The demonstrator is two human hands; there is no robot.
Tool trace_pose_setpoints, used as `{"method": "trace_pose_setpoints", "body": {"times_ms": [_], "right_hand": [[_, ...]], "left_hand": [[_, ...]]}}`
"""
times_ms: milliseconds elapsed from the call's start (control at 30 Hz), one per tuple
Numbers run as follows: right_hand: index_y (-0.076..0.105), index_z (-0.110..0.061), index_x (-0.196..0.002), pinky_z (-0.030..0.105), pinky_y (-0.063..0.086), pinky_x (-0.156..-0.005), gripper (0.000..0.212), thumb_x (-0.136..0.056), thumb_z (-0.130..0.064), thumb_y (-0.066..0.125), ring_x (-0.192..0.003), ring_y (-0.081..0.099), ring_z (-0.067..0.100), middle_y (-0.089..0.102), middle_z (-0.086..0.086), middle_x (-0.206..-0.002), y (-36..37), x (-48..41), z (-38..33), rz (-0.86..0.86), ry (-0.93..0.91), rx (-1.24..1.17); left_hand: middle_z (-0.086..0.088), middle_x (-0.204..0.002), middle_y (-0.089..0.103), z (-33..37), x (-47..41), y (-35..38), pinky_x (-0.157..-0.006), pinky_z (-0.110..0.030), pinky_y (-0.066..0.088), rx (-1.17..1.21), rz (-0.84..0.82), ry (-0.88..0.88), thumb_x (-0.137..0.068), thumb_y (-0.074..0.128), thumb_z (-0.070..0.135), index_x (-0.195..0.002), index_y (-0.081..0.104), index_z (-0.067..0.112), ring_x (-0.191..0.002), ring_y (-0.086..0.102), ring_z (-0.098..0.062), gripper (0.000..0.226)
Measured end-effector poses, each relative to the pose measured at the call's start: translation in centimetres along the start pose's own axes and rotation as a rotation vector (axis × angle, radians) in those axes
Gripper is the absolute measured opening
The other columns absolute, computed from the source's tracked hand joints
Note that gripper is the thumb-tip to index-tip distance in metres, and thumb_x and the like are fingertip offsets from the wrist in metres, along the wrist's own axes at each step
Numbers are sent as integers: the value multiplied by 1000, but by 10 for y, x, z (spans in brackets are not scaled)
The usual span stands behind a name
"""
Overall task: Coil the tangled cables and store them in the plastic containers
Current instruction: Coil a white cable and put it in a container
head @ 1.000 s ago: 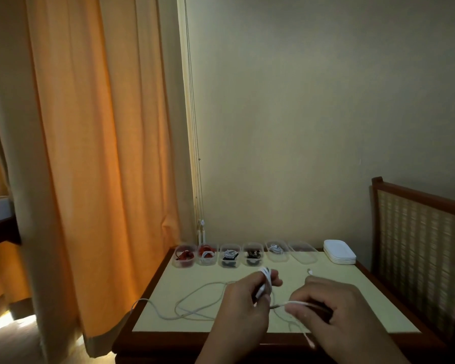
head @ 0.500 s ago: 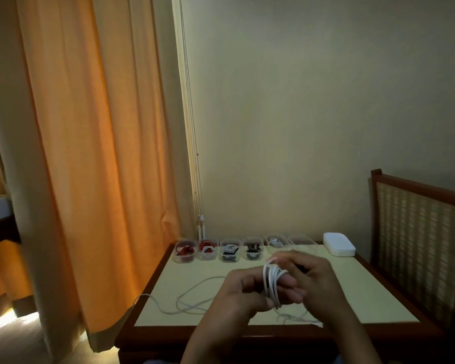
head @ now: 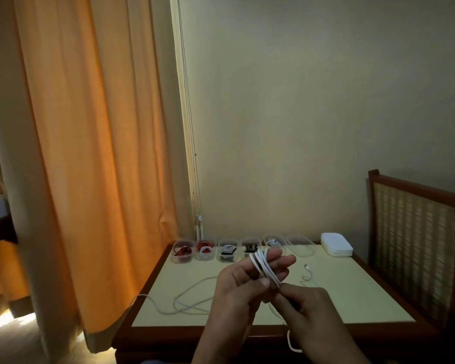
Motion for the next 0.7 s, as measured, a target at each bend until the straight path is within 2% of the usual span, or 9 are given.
{"method": "trace_pose_setpoints", "body": {"times_ms": [100, 233, 367, 467, 567, 633, 700], "right_hand": [[74, -39, -78, 20, 40, -58, 20, -93, -41, 61, -56, 56, 9, 64, -3, -61, -4, 3, 3, -49, 58, 42], [75, -40, -78, 23, 50, -65, 16, -92, -44, 68, -71, 66, 13, 71, -4, -71, -8, 8, 8, -120, 151, 113], [75, -40, -83, 24, 50, -65, 9, -88, -47, 72, -75, 66, 9, 70, -12, -74, -17, 10, 0, -132, 112, 214], [74, -39, -75, 18, 48, -59, 10, -83, -41, 79, -72, 65, 7, 68, -18, -72, -34, 11, -18, -58, -2, 247], [72, -39, -74, 8, 42, -56, 12, -80, -35, 81, -64, 63, 4, 65, -20, -70, -54, 10, -40, 82, -183, 209], [74, -38, -78, 7, 42, -59, 7, -82, -43, 71, -66, 63, 3, 64, -21, -72, -57, 5, -48, 136, -230, 205], [76, -35, -80, 8, 44, -62, 6, -82, -40, 74, -68, 65, 5, 65, -20, -73, -57, -1, -46, 201, -230, 183]], "left_hand": [[-21, -126, 70, 1, 0, 1, -110, -38, 49, -77, -13, 20, -80, 52, -6, -132, 59, -5, -127, 63, -33, 52], [-15, -123, 73, 8, -2, -16, -108, -34, 50, -198, 70, 77, -74, 51, -11, -129, 63, 0, -125, 65, -27, 57], [-7, -116, 77, 1, 1, -20, -108, -34, 51, -427, 86, -5, -69, 38, -33, -123, 67, 5, -122, 67, -18, 72], [1, -109, 78, -7, 3, -15, -100, -35, 55, -631, 32, -97, -67, 35, -34, -117, 71, 10, -115, 68, -8, 76], [2, -98, 79, -10, 6, -9, -87, -18, 52, -669, -15, -174, -68, 39, -33, -114, 73, 4, -102, 71, -4, 68], [5, -94, 78, -8, 10, 0, -85, -18, 52, -699, -81, -180, -71, 44, -28, -111, 76, 9, -100, 71, -4, 63], [2, -100, 79, -6, 12, 6, -88, -21, 54, -669, -139, -184, -75, 47, -25, -111, 77, 11, -104, 72, -8, 59]]}}
Point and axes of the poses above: each hand's wrist, its own x-axis away from the middle knuckle, its own y-axis out of the palm, z = x × y, the point moved 9 cm from there along -x, towards the middle knuckle
